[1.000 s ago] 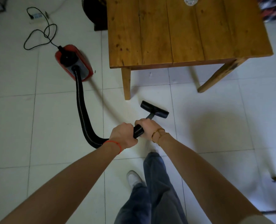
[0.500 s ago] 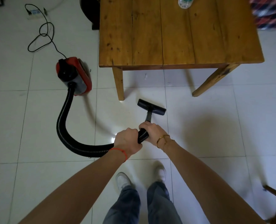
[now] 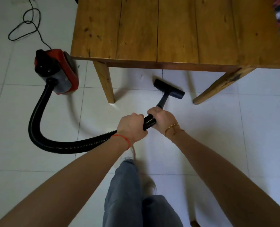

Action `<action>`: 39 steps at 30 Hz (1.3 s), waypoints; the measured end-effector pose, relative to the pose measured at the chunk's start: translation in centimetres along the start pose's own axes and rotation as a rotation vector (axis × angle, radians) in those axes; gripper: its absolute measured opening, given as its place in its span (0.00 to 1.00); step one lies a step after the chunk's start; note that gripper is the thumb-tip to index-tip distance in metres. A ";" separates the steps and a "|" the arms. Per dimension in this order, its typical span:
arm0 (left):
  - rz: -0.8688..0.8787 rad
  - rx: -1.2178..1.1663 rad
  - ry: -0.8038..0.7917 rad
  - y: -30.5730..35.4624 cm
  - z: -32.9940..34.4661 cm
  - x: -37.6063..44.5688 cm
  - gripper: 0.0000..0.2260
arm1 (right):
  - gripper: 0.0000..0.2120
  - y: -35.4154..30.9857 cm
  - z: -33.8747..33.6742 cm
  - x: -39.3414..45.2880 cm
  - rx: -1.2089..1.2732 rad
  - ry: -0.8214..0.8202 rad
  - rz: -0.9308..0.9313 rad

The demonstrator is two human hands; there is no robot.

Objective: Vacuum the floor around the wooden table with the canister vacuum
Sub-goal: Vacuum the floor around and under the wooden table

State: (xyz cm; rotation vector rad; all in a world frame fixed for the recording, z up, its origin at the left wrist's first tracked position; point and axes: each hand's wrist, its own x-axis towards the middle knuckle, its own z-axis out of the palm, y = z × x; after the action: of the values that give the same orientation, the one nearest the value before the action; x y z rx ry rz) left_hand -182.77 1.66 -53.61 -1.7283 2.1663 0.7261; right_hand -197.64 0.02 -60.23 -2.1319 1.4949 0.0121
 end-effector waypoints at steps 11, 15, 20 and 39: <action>0.017 -0.053 0.189 -1.9 3.5 12.7 0.10 | 0.18 9.1 3.0 9.4 -0.194 0.280 -0.066; 0.053 -0.070 0.250 -1.9 6.1 18.0 0.11 | 0.19 12.8 4.9 12.8 -0.262 0.350 -0.045; 0.058 -0.018 0.343 -2.0 9.1 22.5 0.12 | 0.20 15.9 7.3 16.0 -0.303 0.410 -0.004; -0.049 -0.015 0.494 -8.9 12.8 16.7 0.05 | 0.21 8.5 12.8 16.8 -0.382 0.531 -0.150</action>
State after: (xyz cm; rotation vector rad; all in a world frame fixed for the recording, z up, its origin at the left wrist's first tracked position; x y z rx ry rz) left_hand -179.56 -6.65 -74.69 -2.1377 2.4091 0.3218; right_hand -194.89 -11.29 -79.85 -2.7010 1.7190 -0.3779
